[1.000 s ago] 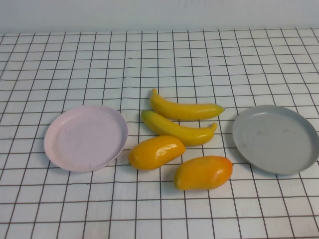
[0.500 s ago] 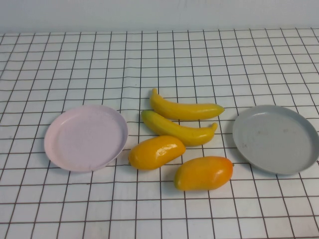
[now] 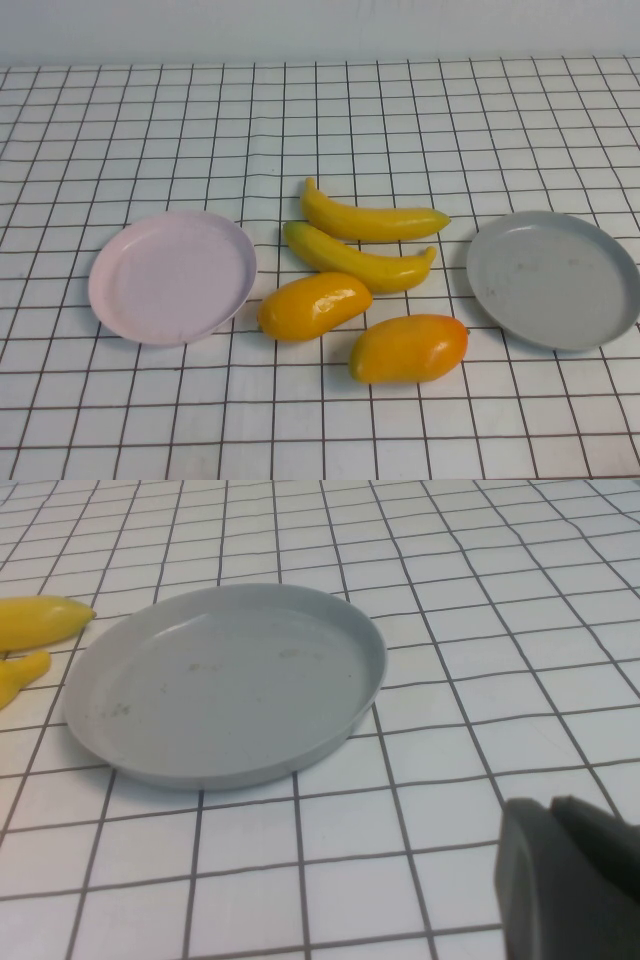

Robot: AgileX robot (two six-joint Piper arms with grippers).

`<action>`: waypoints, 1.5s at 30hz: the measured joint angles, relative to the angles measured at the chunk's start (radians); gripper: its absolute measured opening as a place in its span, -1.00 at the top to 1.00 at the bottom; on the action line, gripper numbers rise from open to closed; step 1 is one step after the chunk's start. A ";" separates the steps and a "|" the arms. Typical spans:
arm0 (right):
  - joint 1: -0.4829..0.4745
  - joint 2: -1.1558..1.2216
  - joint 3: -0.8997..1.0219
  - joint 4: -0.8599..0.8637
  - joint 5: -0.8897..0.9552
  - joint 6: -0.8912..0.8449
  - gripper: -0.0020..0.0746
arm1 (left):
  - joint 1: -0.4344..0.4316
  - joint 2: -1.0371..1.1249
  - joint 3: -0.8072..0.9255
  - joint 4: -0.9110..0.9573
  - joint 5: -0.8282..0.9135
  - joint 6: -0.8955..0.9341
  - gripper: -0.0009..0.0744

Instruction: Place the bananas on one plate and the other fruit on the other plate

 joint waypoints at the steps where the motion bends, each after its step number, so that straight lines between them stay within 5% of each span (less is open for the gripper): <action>1: 0.000 0.000 0.000 0.000 0.000 0.000 0.99 | 0.000 0.000 0.000 -0.020 -0.016 -0.017 0.99; 8: 0.000 0.000 0.000 0.000 0.000 0.000 0.99 | 0.000 0.000 0.000 -0.447 -0.367 -0.333 0.99; 18: 0.000 0.000 0.000 0.000 0.000 0.000 0.99 | -0.002 0.000 0.000 -0.522 -0.514 -0.323 0.99; 23: 0.000 0.000 0.000 0.000 0.000 0.000 0.99 | -0.002 0.032 -0.170 -0.397 -0.165 -0.284 0.99; 28: 0.000 0.000 0.000 0.000 0.000 0.000 0.99 | -0.002 0.267 -0.432 -0.327 0.157 -0.002 0.99; 36: 0.000 0.000 0.000 0.000 0.000 0.000 0.99 | -0.007 0.755 -0.711 -0.436 0.392 0.452 0.99; 39: 0.000 0.000 0.000 0.000 0.000 0.000 0.99 | -0.082 0.918 -0.797 -0.419 0.418 0.533 0.98; 42: 0.000 0.000 0.000 0.000 0.000 0.000 0.99 | -0.234 1.067 -0.880 -0.327 0.416 0.557 0.80; 45: 0.000 0.000 0.000 0.000 0.000 0.000 0.99 | -0.352 1.187 -0.959 -0.279 0.383 0.565 0.29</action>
